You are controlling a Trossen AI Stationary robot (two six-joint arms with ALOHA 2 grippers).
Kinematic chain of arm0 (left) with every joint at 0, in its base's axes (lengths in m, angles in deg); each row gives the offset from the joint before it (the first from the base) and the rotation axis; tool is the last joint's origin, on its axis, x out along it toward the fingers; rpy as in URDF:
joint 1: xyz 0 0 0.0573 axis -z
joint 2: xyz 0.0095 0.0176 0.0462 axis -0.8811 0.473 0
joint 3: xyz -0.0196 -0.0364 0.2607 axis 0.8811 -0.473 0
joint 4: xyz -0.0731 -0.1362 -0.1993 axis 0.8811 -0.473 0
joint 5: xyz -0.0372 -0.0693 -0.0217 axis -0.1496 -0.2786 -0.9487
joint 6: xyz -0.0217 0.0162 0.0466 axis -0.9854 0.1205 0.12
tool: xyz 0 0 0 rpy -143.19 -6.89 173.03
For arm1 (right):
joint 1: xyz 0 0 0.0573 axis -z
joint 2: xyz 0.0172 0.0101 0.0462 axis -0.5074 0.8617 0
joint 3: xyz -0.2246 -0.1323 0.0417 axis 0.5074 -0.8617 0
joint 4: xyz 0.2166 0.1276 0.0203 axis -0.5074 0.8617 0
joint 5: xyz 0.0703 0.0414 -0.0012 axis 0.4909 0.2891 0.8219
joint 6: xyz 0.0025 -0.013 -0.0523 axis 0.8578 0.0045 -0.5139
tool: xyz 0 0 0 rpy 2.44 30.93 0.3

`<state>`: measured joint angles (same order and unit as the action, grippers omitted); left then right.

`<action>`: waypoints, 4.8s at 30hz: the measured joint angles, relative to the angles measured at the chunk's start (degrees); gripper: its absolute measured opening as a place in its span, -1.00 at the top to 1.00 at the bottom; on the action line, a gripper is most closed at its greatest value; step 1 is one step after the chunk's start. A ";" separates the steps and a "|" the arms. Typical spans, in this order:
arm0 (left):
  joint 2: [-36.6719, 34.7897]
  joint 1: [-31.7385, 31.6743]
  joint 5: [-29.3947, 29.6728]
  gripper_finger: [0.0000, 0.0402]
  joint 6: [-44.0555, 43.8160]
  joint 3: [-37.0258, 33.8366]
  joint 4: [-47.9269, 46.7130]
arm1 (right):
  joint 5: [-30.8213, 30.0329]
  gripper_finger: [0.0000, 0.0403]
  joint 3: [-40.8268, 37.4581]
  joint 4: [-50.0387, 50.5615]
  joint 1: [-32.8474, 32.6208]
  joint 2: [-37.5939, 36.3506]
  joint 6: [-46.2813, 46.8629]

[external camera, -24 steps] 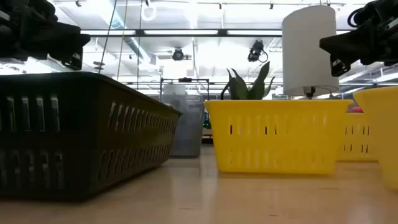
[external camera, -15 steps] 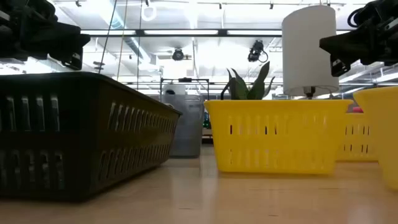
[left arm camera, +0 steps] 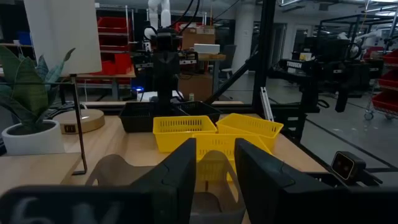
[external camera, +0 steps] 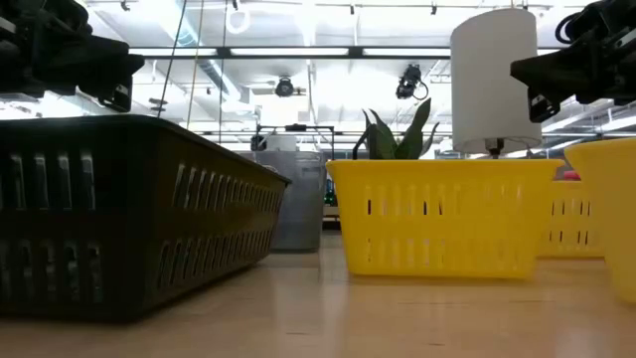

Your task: Stack baskets on shelf by color

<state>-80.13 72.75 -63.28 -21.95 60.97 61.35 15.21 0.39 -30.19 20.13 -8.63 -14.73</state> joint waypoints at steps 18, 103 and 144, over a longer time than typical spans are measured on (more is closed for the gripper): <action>0.00 0.01 -0.01 0.42 0.00 0.00 0.00 | 0.02 0.94 0.00 0.02 0.00 -0.01 0.00; 0.00 0.00 0.00 0.42 0.00 0.00 0.00 | -1.33 0.91 19.09 30.13 -5.14 31.38 30.58; -0.01 0.02 -0.01 0.42 0.01 0.00 0.00 | 9.25 0.27 44.78 67.17 -13.15 77.75 13.84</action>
<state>-80.14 72.77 -63.29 -21.94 60.97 61.35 24.46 45.18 36.98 6.99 69.13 -0.90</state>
